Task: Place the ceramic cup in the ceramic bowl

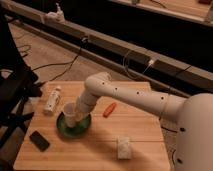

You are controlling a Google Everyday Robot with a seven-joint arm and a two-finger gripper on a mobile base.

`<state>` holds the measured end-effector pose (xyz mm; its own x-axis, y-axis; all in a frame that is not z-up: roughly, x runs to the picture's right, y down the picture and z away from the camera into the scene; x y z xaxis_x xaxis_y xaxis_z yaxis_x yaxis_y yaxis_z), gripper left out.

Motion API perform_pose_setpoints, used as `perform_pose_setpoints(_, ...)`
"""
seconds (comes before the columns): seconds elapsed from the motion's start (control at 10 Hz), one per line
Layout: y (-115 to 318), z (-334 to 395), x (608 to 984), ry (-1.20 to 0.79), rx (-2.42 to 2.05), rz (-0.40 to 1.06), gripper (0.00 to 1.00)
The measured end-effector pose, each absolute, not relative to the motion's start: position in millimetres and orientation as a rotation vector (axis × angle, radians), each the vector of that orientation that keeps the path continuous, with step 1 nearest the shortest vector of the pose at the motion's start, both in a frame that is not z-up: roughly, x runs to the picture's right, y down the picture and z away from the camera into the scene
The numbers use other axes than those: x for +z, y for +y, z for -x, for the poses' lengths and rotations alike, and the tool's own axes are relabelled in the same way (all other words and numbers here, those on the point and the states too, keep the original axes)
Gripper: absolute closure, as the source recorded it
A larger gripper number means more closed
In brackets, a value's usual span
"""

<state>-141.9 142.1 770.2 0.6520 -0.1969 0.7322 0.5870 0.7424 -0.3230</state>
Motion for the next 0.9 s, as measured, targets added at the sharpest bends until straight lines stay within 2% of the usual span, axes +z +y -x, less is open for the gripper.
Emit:
perform_pose_setpoints(0.6, 127, 146, 789, -0.682, -0.467, 0.52, 0.32)
perform_pose_setpoints(0.8, 127, 146, 788, -0.677, -0.472, 0.51, 0.2)
perform_pose_setpoints(0.9, 127, 145, 786, -0.676, -0.474, 0.507, 0.2)
